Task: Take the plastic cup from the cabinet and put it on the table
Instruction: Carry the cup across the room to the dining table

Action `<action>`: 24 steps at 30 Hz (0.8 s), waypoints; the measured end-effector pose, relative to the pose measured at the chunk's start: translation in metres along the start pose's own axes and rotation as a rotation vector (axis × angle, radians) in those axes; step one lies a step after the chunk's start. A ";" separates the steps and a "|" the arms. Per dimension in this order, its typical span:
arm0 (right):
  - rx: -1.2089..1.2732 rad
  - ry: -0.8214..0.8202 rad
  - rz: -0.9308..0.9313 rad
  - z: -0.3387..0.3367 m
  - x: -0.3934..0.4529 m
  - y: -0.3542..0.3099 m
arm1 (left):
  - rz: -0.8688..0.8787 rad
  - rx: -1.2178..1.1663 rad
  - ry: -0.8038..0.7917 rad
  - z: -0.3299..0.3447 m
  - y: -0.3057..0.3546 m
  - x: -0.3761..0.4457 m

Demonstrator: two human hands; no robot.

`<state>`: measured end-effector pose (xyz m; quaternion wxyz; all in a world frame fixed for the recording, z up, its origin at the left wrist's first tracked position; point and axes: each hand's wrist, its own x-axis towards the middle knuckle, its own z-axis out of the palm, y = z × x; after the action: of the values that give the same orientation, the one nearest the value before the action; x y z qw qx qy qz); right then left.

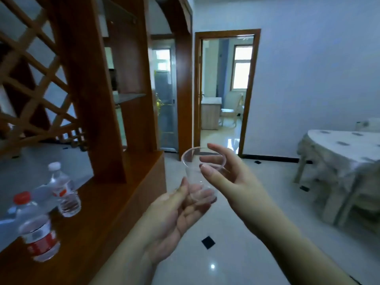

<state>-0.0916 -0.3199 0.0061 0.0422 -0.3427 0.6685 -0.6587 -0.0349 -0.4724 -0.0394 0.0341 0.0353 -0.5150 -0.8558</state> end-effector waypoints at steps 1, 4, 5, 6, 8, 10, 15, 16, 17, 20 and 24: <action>-0.008 0.036 0.004 -0.019 -0.001 0.000 | -0.015 0.013 -0.017 0.013 -0.007 0.013; -0.031 0.122 0.007 -0.078 -0.007 0.003 | -0.056 0.033 -0.102 0.064 -0.026 0.050; -0.040 0.148 0.012 -0.098 -0.010 0.004 | -0.069 0.035 -0.129 0.079 -0.034 0.062; -0.051 0.174 0.018 -0.118 -0.013 0.006 | -0.084 0.020 -0.153 0.098 -0.040 0.071; -0.071 0.223 0.031 -0.154 -0.019 0.009 | -0.113 0.036 -0.194 0.131 -0.054 0.090; -0.092 0.266 0.049 -0.188 -0.024 0.012 | -0.134 0.052 -0.228 0.164 -0.066 0.105; -0.117 0.340 0.080 -0.263 -0.029 0.025 | -0.168 0.059 -0.334 0.224 -0.086 0.138; -0.128 0.353 0.085 -0.275 -0.029 0.028 | -0.182 0.054 -0.343 0.233 -0.091 0.146; -0.145 0.364 0.090 -0.285 -0.028 0.032 | -0.196 0.056 -0.348 0.240 -0.097 0.156; -0.153 0.415 0.098 -0.312 -0.021 0.049 | -0.250 0.037 -0.362 0.256 -0.115 0.189; -0.144 0.467 0.120 -0.346 -0.001 0.079 | -0.319 0.025 -0.410 0.270 -0.137 0.248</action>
<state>-0.2985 -0.0329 -0.0220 -0.0988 -0.1431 0.7246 -0.6669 -0.3105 -0.1947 -0.0410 -0.2068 -0.0578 -0.5098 -0.8331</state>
